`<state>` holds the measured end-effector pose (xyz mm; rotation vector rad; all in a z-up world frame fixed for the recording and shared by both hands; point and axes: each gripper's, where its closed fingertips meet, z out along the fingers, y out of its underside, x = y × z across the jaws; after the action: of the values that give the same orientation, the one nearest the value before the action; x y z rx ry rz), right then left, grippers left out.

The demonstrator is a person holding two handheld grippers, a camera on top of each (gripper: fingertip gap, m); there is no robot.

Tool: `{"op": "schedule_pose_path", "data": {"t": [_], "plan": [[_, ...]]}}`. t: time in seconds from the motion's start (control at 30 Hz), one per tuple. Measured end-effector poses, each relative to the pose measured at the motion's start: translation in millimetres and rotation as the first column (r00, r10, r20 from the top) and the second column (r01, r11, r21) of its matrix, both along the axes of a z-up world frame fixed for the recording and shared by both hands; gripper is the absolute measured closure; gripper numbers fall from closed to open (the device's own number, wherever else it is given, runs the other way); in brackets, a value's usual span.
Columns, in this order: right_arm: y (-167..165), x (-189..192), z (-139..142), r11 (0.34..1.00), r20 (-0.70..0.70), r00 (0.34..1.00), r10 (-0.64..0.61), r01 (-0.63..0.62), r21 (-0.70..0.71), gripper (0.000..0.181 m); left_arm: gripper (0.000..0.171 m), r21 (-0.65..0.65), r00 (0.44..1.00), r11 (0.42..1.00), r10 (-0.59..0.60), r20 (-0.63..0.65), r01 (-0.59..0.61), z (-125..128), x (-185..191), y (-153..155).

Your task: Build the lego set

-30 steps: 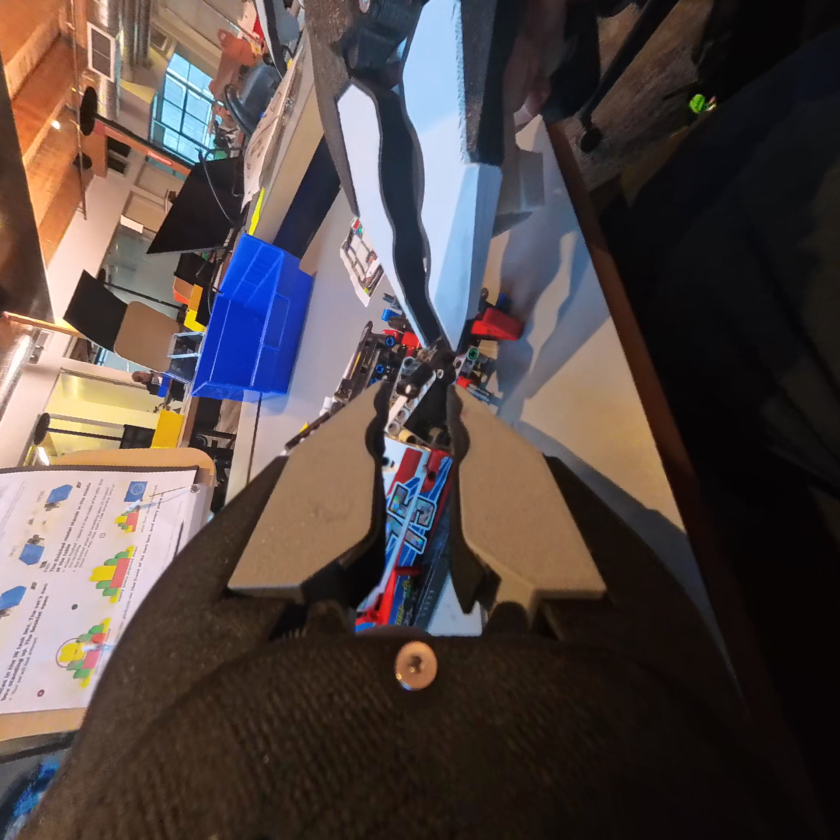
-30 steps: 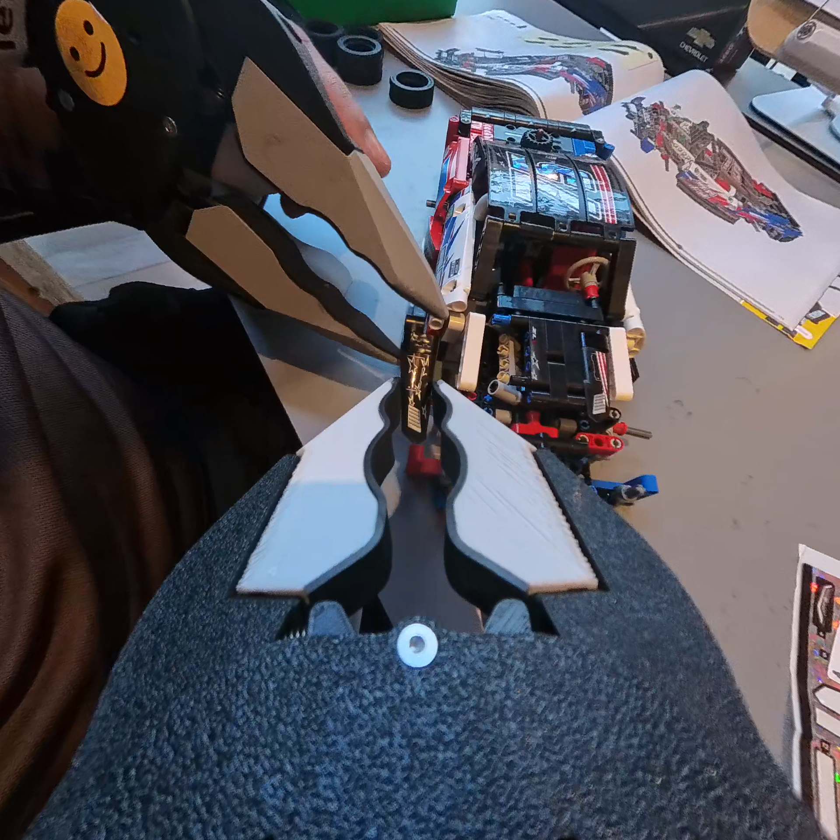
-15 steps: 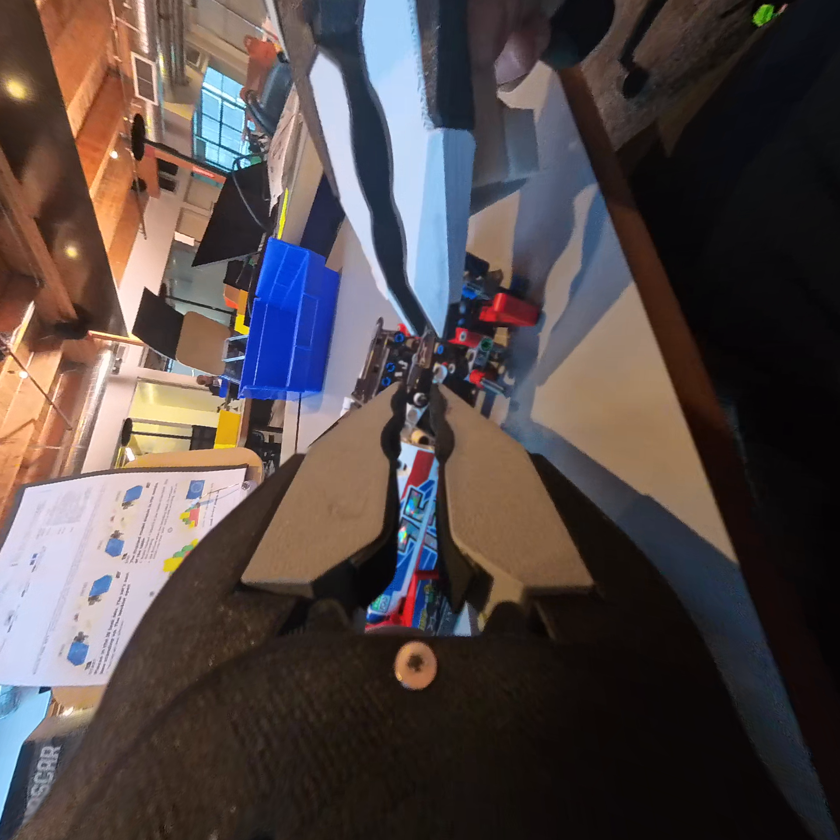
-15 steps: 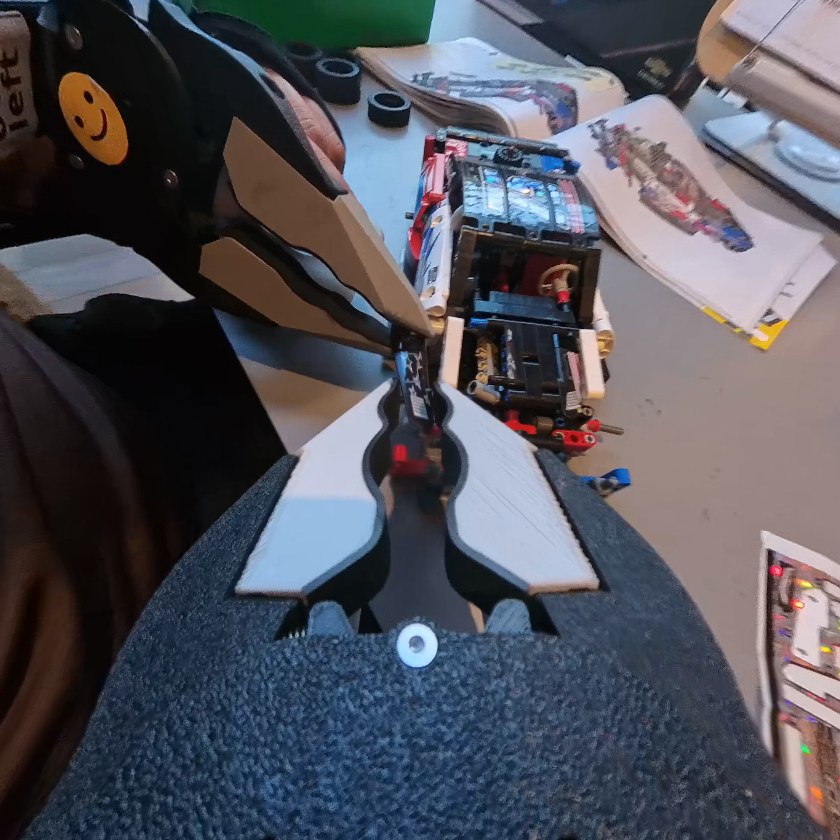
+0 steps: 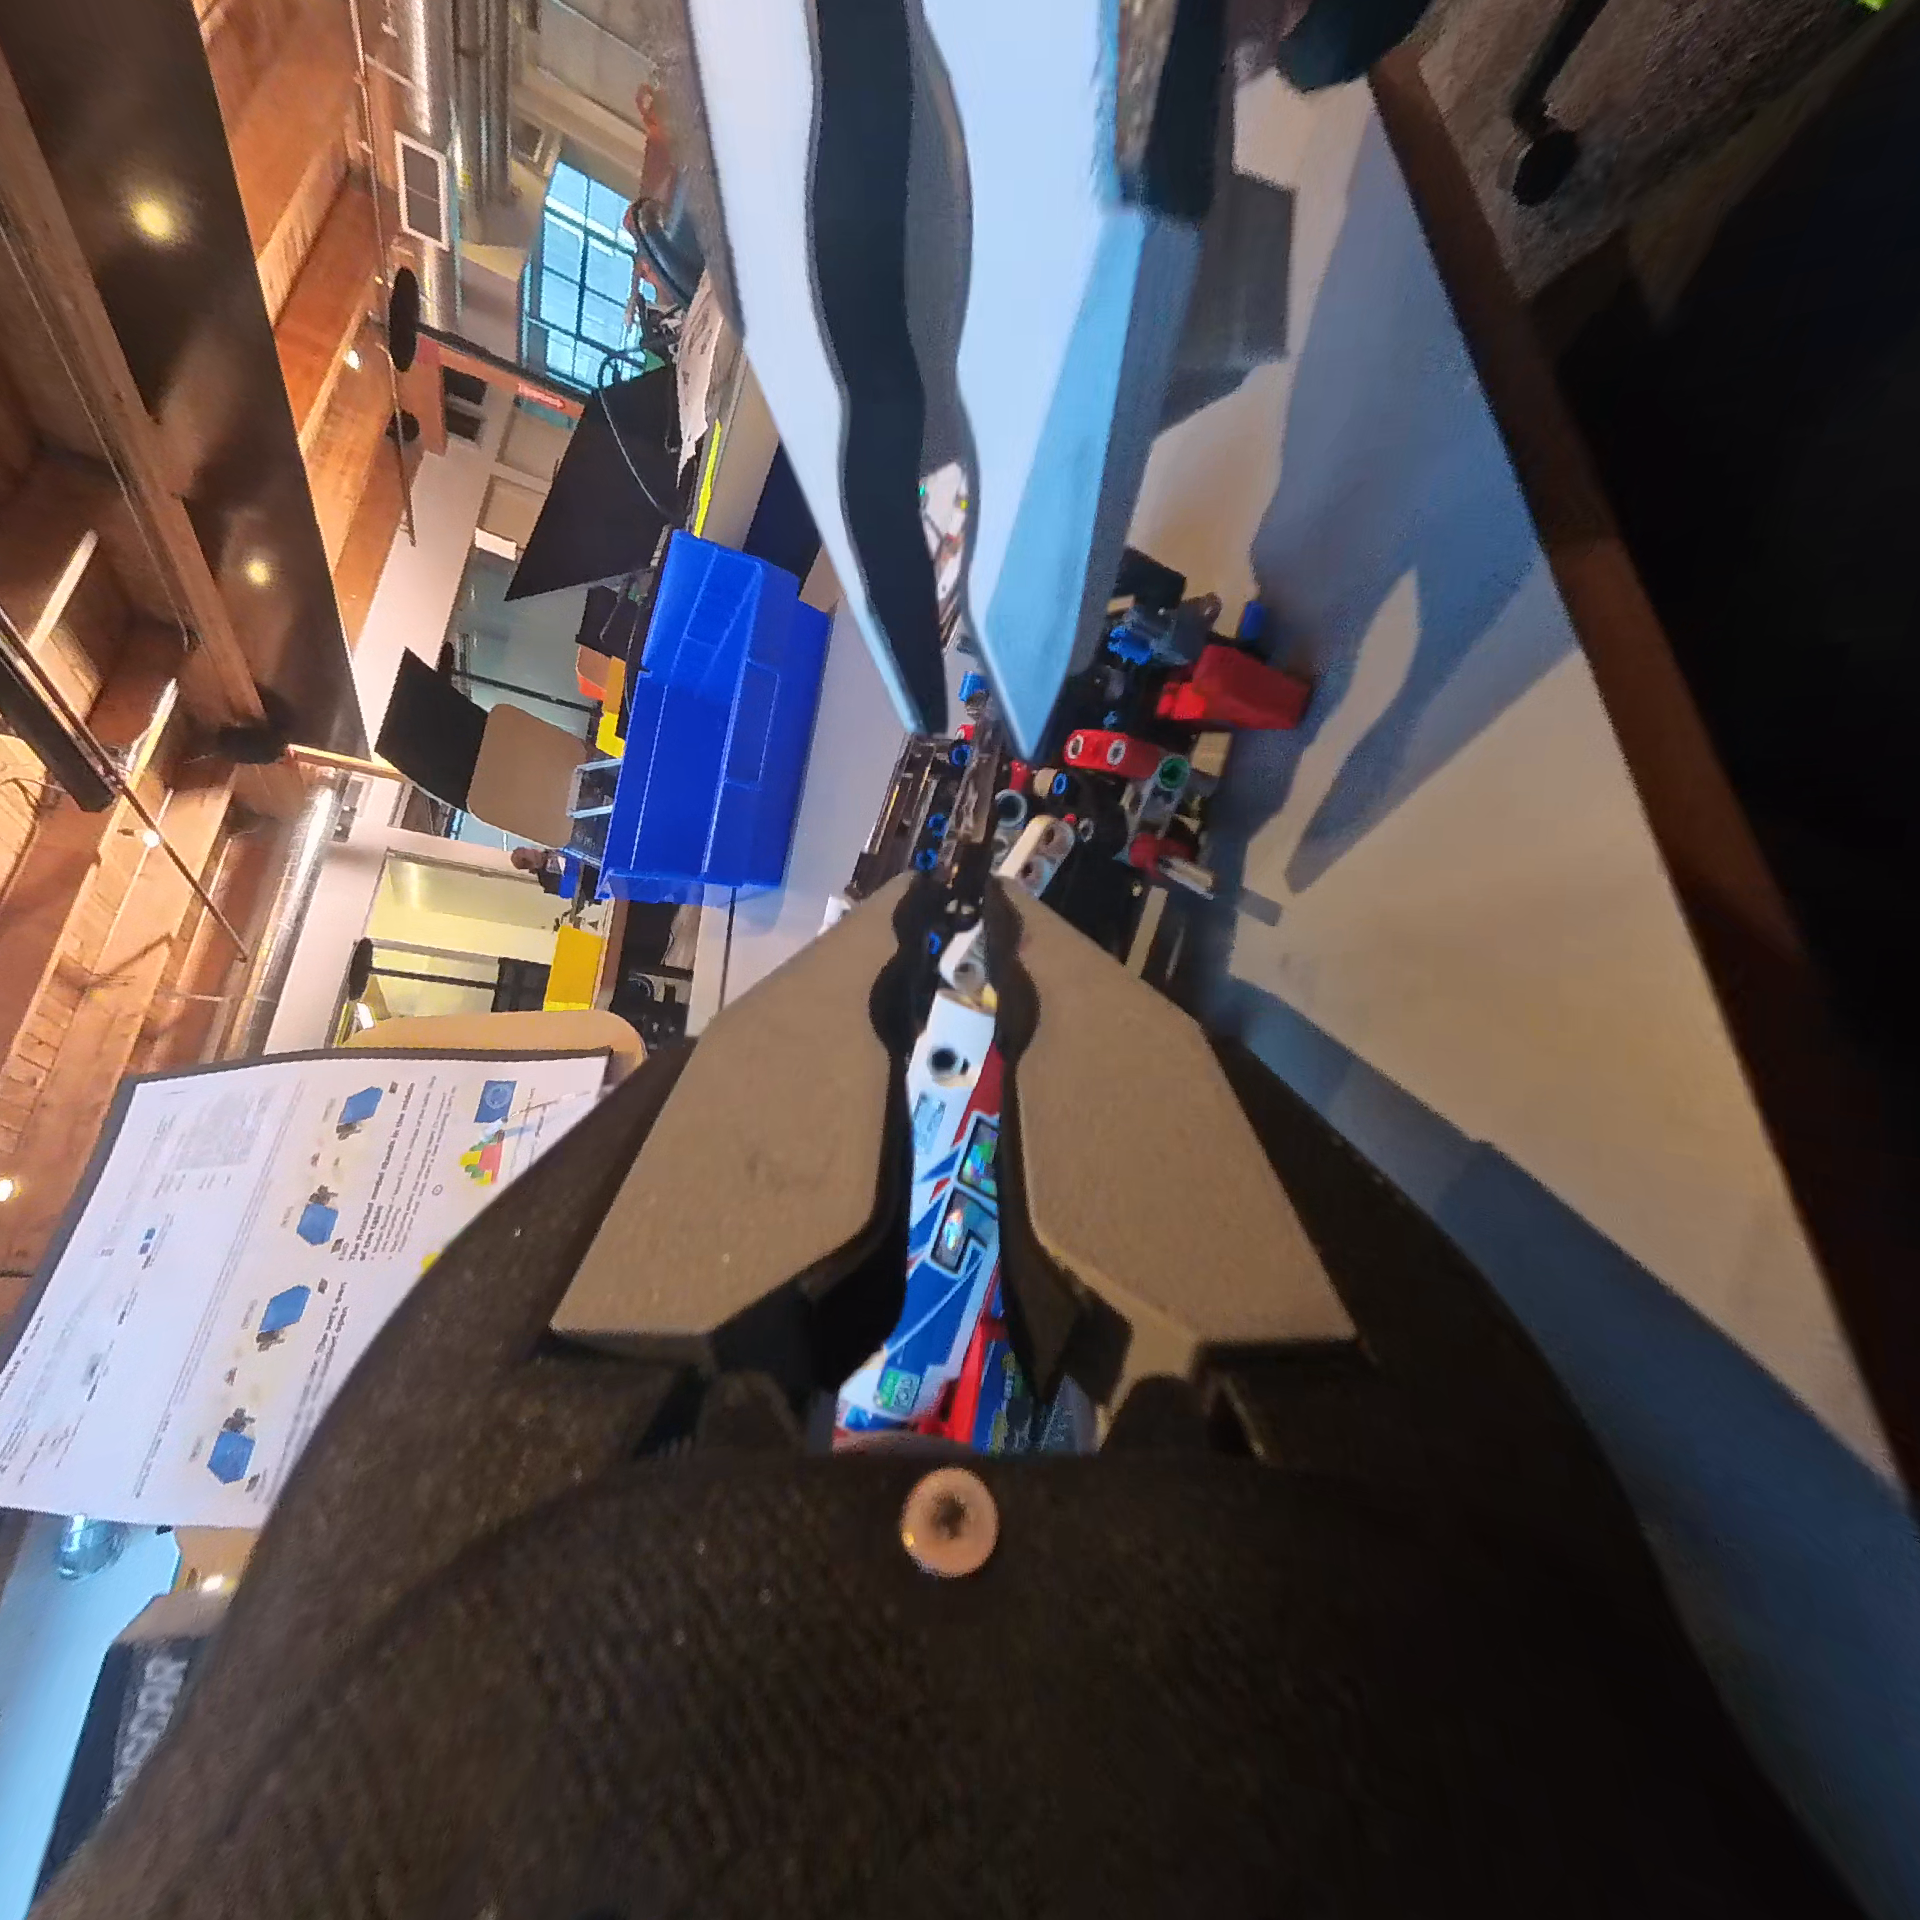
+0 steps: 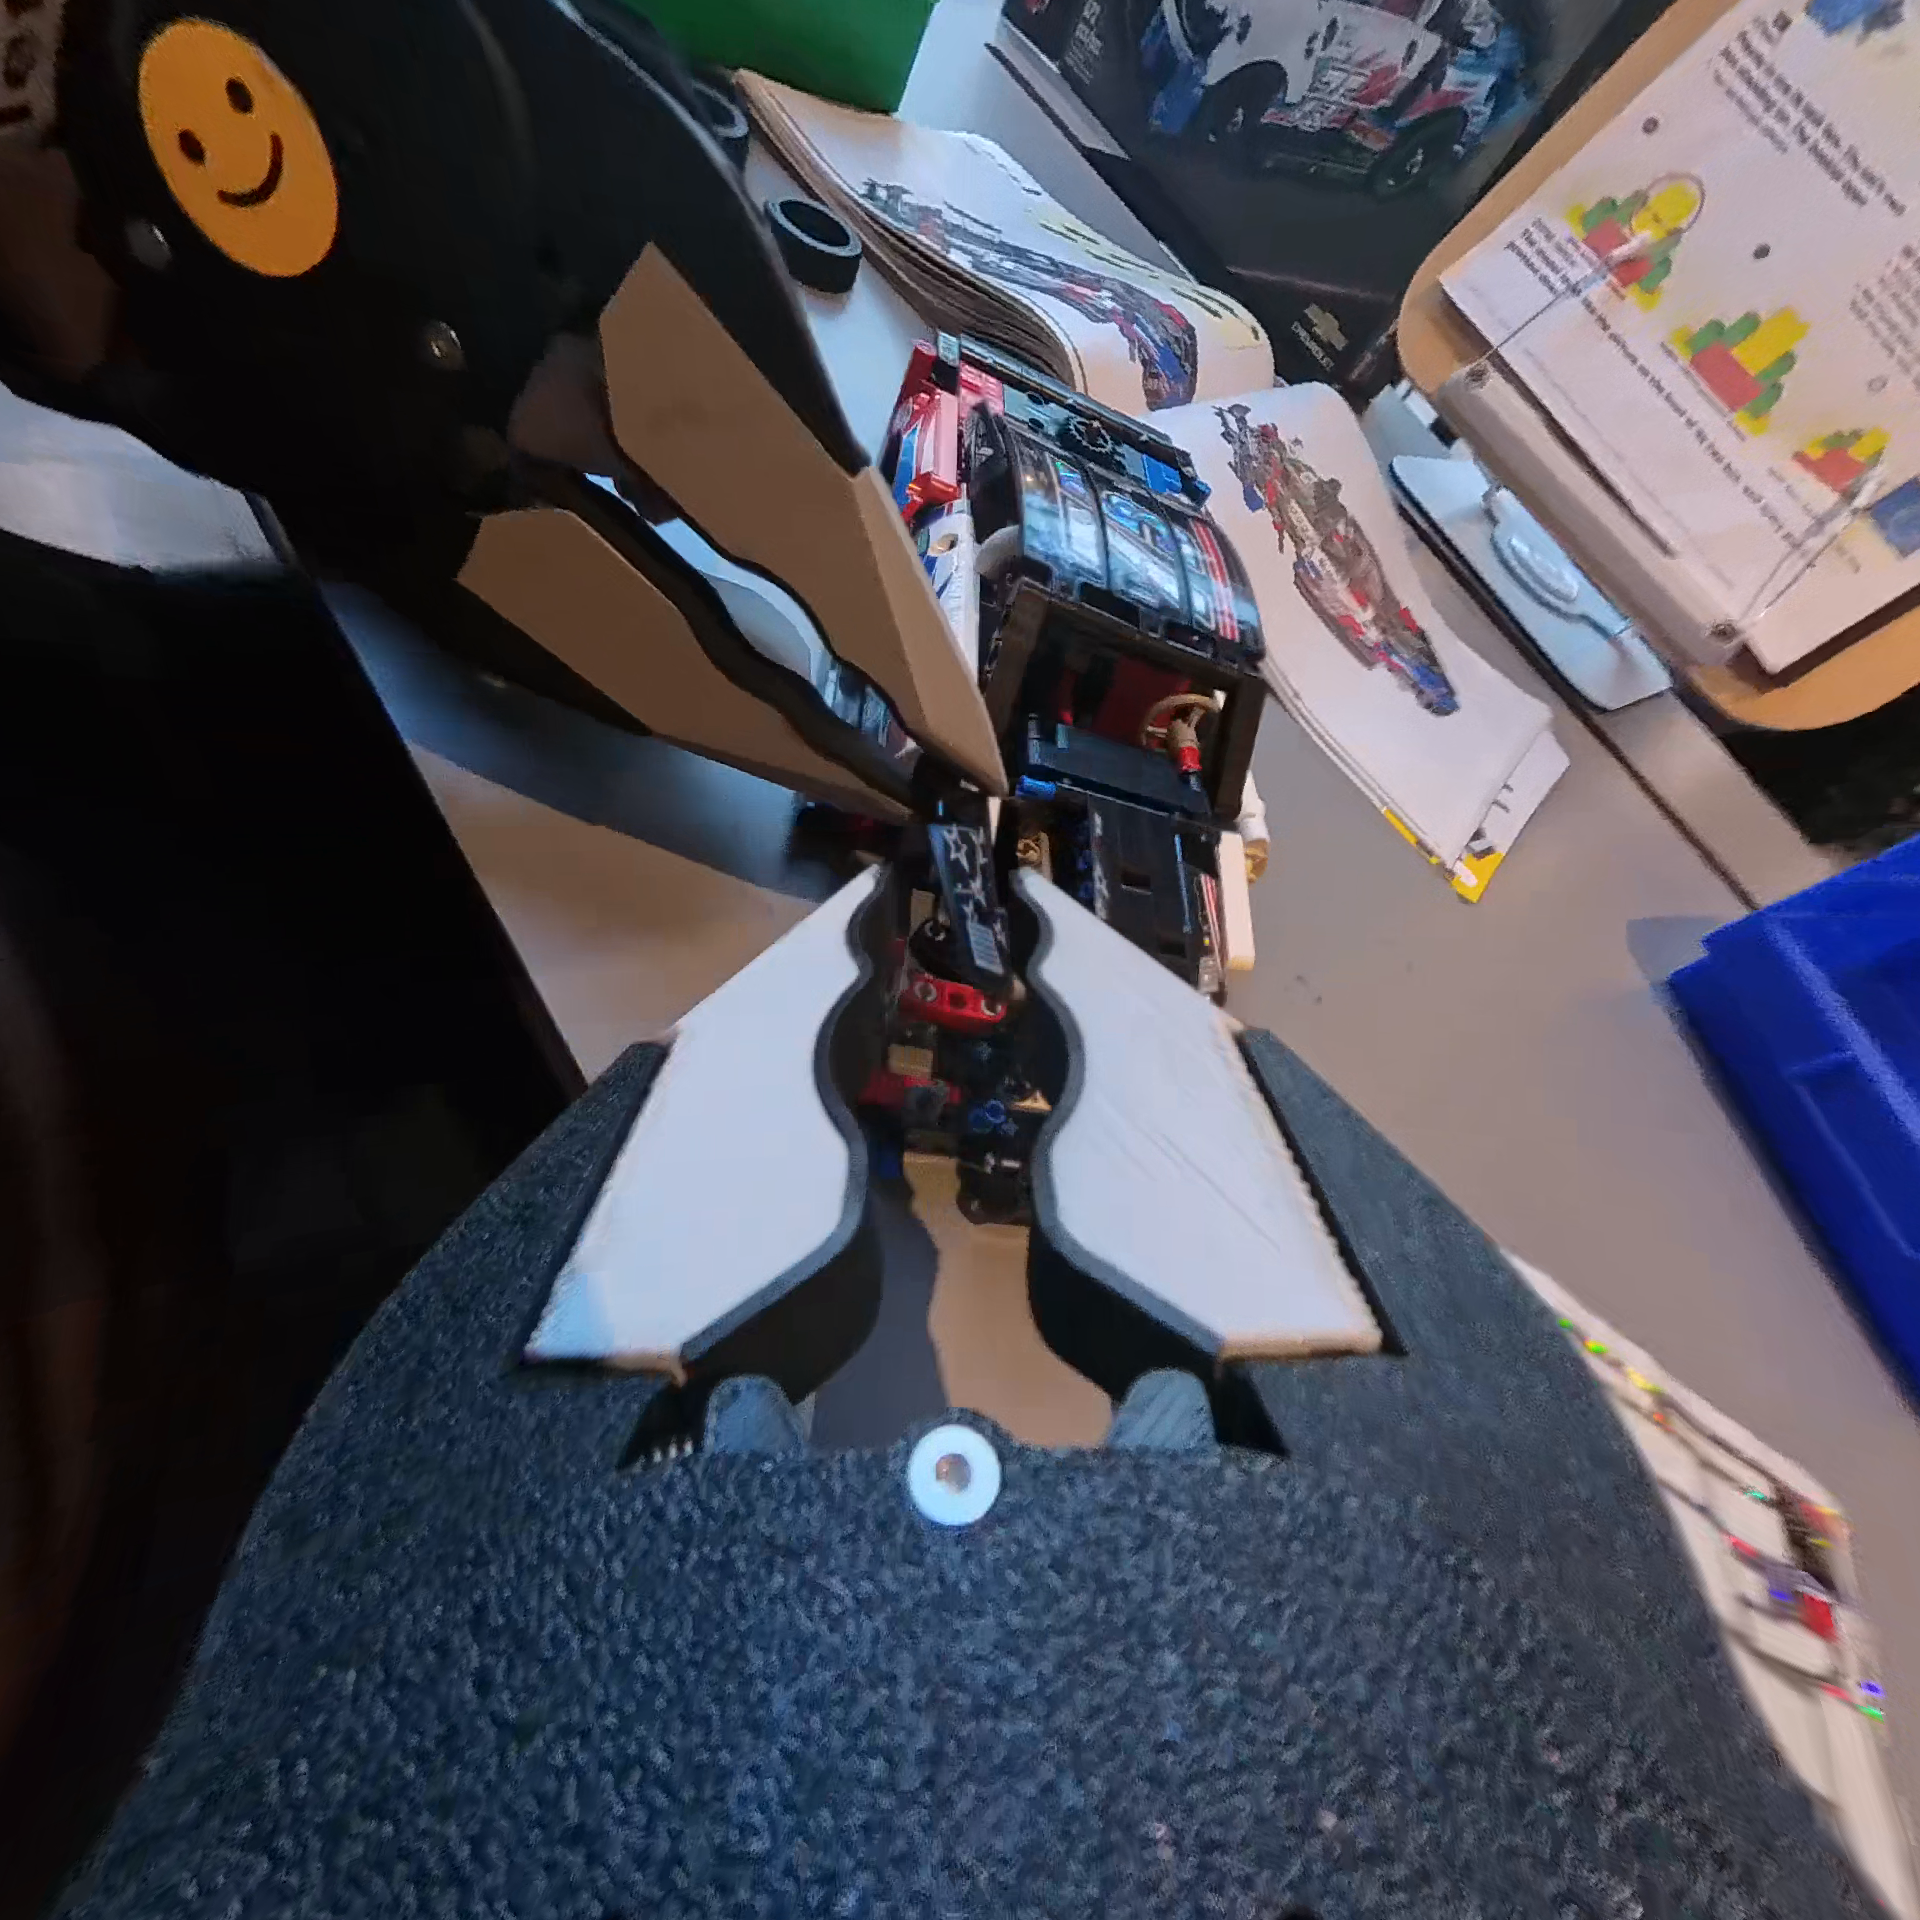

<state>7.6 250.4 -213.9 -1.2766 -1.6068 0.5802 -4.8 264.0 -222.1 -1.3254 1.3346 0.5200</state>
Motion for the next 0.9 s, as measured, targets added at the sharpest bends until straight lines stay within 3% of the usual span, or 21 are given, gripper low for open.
{"op": "schedule_pose_path", "data": {"t": [0.23, 0.5, 0.7, 0.8, 0.9], "plan": [[0, -9, -13, 0.936, 0.118, 0.993, -0.024, -0.019, 0.35, 0.168, 0.167, -0.045, 0.999, 0.998, -0.041, 0.016, 0.042, -5, 8, -5], [1, -7, -9, 0.887, 0.124, 0.991, -0.06, -0.004, 0.462, 0.175, 0.165, -0.07, 0.996, 0.996, -0.042, 0.078, 0.047, -3, 10, -6], [21, -2, -7, 0.87, 0.116, 0.982, -0.147, 0.072, 0.487, 0.175, 0.147, -0.226, 0.98, 0.971, -0.027, 0.197, 0.072, 10, -4, -9], [23, -3, -3, 0.847, 0.106, 0.981, -0.161, 0.082, 0.526, 0.175, 0.131, -0.395, 0.965, 0.909, -0.028, 0.259, 0.132, 30, -16, -2], [19, -8, -1, 0.807, 0.102, 0.982, -0.159, 0.07, 0.586, 0.175, 0.121, -0.571, 0.941, 0.775, -0.088, 0.327, 0.271, 53, -18, 3]]}}
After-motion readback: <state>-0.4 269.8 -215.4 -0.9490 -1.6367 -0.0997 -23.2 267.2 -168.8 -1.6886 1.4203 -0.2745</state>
